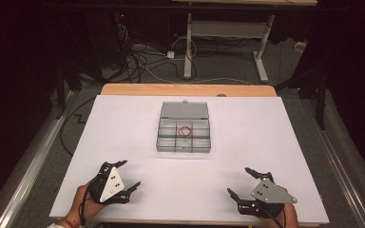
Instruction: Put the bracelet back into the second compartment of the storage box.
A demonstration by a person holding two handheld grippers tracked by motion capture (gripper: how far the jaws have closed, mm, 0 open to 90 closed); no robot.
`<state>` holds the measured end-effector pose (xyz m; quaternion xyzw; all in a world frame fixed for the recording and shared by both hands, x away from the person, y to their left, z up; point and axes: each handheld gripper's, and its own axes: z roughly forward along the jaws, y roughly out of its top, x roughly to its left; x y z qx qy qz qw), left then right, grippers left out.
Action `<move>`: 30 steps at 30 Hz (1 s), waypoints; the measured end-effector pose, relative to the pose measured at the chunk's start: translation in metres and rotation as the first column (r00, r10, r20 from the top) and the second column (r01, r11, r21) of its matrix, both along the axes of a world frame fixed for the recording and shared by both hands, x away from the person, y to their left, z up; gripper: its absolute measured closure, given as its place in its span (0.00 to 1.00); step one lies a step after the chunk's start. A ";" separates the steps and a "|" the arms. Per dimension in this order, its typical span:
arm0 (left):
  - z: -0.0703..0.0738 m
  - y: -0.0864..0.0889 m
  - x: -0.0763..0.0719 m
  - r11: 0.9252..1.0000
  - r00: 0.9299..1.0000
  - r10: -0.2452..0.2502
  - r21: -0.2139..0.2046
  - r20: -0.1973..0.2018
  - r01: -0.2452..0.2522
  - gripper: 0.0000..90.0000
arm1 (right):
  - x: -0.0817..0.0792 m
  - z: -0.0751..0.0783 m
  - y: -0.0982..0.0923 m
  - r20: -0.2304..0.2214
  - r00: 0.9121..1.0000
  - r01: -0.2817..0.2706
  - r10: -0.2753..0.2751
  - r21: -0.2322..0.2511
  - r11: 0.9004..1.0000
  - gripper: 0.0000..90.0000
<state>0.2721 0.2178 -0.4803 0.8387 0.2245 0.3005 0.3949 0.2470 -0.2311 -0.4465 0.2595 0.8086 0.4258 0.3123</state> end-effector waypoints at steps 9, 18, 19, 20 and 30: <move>-0.005 0.016 -0.002 0.999 0.998 0.027 0.019 -0.055 -0.026 0.21 | 0.000 0.000 -0.002 -0.002 1.000 0.007 -0.007 0.007 1.000 0.21; -0.005 0.027 -0.001 0.999 0.995 0.043 0.016 -0.088 -0.042 0.21 | 0.001 -0.002 -0.007 -0.007 1.000 0.012 -0.012 0.008 1.000 0.21; -0.005 0.026 -0.001 0.999 0.995 0.041 0.013 -0.089 -0.040 0.21 | 0.001 -0.002 -0.007 -0.006 1.000 0.015 -0.015 0.009 1.000 0.20; -0.006 0.025 -0.001 0.999 0.995 0.039 0.016 -0.089 -0.037 0.21 | 0.000 -0.001 -0.008 -0.004 1.000 0.014 -0.014 0.010 1.000 0.20; -0.003 0.021 -0.003 1.000 0.997 0.014 0.014 -0.079 -0.013 0.21 | -0.004 0.000 -0.009 0.010 1.000 0.018 -0.018 -0.002 1.000 0.20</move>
